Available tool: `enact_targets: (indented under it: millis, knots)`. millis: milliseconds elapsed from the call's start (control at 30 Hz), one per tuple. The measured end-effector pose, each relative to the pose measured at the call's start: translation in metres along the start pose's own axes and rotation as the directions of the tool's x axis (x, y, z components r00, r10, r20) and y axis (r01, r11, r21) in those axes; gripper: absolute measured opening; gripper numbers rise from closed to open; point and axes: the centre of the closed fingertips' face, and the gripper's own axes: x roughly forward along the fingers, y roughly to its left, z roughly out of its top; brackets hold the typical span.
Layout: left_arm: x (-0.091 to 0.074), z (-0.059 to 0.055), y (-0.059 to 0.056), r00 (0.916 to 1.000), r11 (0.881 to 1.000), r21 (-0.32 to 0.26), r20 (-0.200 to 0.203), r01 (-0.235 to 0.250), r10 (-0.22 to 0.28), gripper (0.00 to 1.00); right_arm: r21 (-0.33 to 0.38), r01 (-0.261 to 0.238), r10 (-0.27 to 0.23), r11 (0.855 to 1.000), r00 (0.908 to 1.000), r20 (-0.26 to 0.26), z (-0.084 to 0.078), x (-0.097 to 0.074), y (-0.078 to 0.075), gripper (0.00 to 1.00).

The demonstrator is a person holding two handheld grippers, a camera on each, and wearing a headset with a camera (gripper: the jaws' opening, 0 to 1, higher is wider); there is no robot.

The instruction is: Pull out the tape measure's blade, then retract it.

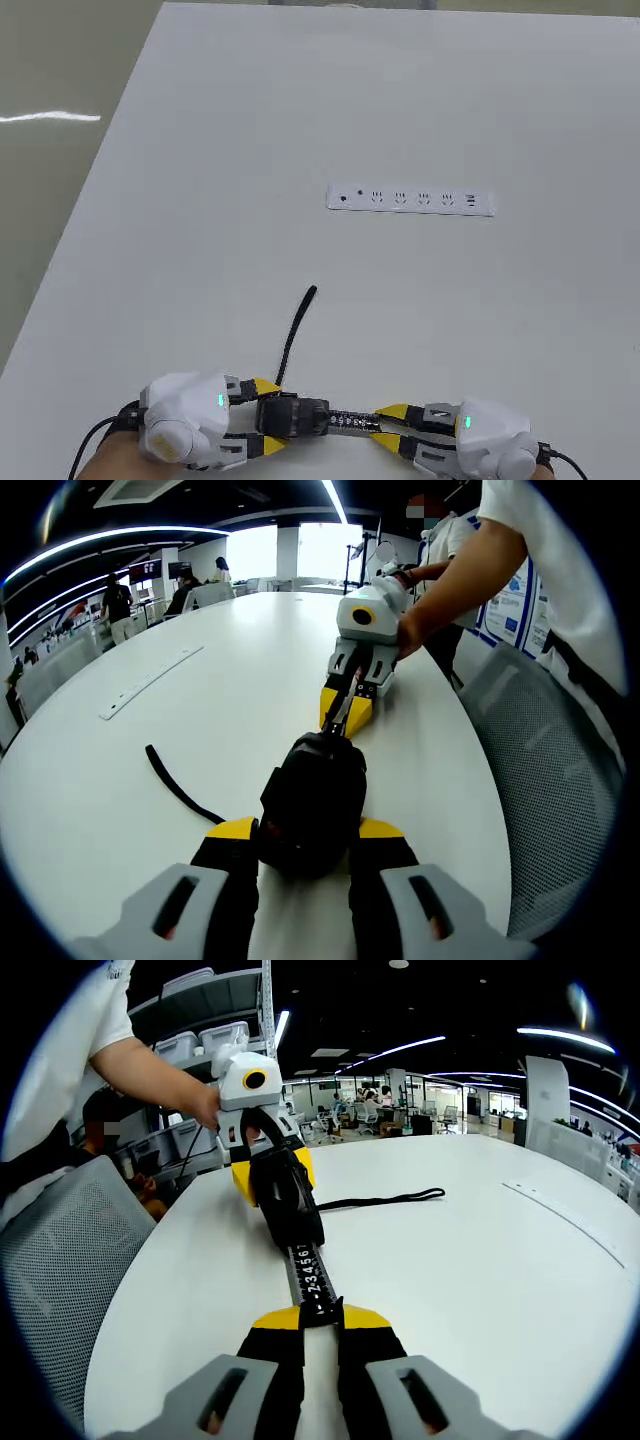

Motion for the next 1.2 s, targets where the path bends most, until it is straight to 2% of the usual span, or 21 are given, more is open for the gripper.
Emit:
enact_targets:
  millis: [1200]
  knots:
    - [0.0, 0.0, 0.001, 1.0, 1.0, -0.001, 0.004, 0.0, 0.0, 0.3, 0.05, 0.032, -0.032, 0.998, 0.9995, -0.001, -0.016, -0.036, -0.011, 0.09]
